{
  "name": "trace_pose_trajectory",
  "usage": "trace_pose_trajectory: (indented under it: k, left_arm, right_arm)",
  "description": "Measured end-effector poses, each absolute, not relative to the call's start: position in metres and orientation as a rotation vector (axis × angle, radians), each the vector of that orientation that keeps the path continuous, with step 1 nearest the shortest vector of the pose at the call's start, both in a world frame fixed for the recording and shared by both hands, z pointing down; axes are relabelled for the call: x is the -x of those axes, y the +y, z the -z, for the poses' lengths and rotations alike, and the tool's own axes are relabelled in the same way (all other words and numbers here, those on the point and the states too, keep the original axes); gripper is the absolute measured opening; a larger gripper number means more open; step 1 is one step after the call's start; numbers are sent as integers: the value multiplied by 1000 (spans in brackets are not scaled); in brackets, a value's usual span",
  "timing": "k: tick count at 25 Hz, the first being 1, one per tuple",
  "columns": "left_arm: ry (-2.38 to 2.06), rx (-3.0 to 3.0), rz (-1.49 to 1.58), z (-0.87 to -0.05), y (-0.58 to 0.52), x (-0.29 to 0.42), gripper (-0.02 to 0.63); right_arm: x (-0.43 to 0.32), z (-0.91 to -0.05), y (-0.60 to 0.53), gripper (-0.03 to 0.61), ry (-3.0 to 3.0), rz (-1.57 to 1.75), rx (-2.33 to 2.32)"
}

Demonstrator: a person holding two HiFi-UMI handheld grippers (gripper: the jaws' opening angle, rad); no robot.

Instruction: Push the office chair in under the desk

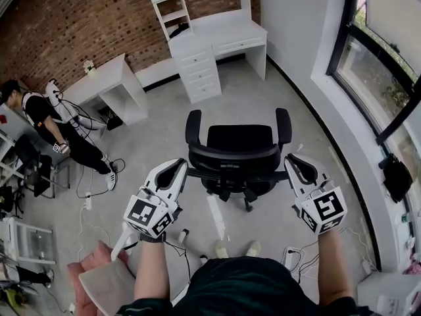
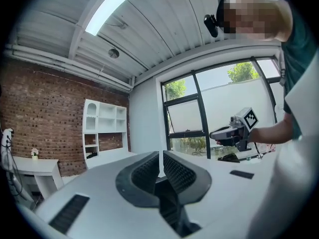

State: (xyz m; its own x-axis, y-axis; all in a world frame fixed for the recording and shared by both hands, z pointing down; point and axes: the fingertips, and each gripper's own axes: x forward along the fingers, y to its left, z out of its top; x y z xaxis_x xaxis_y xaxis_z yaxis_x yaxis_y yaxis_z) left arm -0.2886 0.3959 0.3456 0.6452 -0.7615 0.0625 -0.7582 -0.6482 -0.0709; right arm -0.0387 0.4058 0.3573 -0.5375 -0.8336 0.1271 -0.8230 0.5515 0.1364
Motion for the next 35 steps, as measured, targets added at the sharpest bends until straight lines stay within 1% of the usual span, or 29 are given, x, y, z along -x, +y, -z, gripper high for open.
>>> trace_pose_trajectory:
  k: [5,10,13,14,16,18,22,26,30,35]
  left_arm:
    - [1294,2799,237,-369,406,281,9]
    - [1371,2807,275,-392,412,287,9]
    - [1364,2799,392,-412,414,292,9]
    - [1352,2797,437,-419,413,295,15]
    - [1314,2798,523,-433,409,301,59]
    - [1259,2794,613,-448,403,306,94]
    - [1124,2784,798,-475,392,315,130]
    - [948,2722,985,-501,384,321,170]
    - [794,2680,1094,-516,375,327,173]
    - [689,2611,1189,-534,362,343,175]
  right_arm:
    - [36,-379,411,5,-2616,51,-1332]
    - [37,-407,415,6,-2610,23,-1258]
    - [39,-426,417,6,-2577,21,-1217]
    - [40,-433,417,6,-2561,25,-1201]
    - [42,-445,418,10,-2525,42,-1166]
    - [45,-458,418,37,-2482,67,-1121]
    - [46,-486,420,95,-2344,127,-1017]
    - [44,-506,417,118,-2246,152,-970]
    - [38,-524,411,130,-2138,147,-961]
    - [43,-542,400,167,-2069,200,-926]
